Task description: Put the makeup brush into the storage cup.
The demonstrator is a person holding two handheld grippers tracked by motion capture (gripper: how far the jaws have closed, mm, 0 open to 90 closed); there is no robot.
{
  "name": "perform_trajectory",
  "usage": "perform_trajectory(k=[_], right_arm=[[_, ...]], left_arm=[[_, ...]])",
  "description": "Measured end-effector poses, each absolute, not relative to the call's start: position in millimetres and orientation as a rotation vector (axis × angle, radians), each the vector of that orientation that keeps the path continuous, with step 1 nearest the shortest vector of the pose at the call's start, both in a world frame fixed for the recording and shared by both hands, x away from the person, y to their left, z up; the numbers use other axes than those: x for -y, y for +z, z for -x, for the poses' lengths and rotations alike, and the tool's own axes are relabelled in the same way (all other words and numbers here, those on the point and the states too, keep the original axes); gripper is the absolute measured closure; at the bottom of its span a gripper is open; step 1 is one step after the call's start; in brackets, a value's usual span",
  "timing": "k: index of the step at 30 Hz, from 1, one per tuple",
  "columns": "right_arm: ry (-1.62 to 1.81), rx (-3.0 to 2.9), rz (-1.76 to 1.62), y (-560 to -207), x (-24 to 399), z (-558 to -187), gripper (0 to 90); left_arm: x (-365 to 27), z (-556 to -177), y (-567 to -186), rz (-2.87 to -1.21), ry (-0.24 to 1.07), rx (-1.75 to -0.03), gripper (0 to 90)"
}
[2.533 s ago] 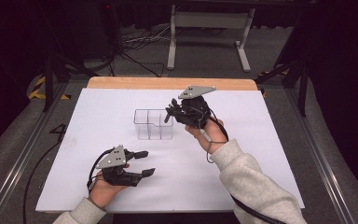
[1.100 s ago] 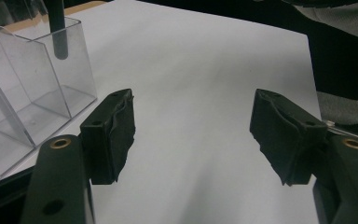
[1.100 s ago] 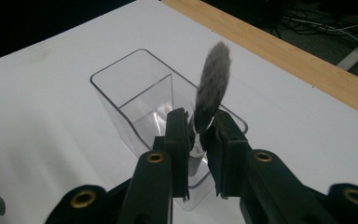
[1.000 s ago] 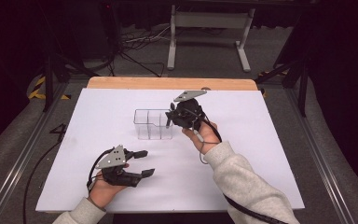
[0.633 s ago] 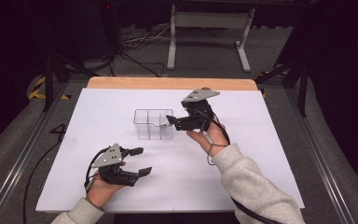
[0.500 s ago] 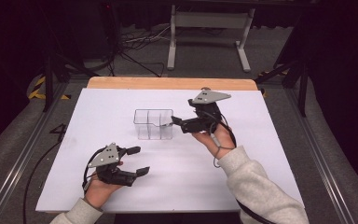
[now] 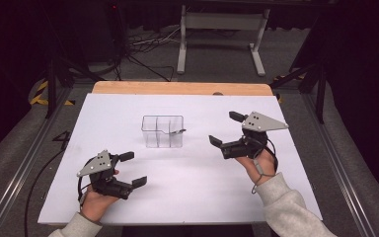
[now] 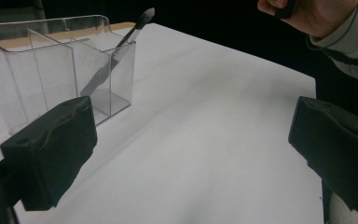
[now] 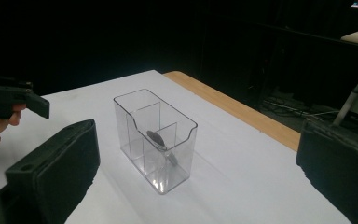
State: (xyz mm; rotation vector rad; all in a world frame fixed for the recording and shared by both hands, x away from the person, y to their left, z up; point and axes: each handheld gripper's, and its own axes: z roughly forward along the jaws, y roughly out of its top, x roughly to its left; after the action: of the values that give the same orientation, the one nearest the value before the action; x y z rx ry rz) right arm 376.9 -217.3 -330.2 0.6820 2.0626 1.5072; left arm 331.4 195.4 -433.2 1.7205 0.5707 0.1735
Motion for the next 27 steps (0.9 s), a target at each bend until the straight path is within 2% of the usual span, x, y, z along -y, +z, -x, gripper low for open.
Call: perform_trajectory(k=[16, 27], right_arm=[[1.574, -1.953, -0.689, -362, 268, -349, 0.0], [1.571, -1.917, -0.727, -390, 287, -338, 0.0]], left_arm=[[-211, -326, -433, -1.706, 0.27, -0.591, 0.2], [-214, -323, -437, -1.695, 0.302, -0.601, 1.1]])
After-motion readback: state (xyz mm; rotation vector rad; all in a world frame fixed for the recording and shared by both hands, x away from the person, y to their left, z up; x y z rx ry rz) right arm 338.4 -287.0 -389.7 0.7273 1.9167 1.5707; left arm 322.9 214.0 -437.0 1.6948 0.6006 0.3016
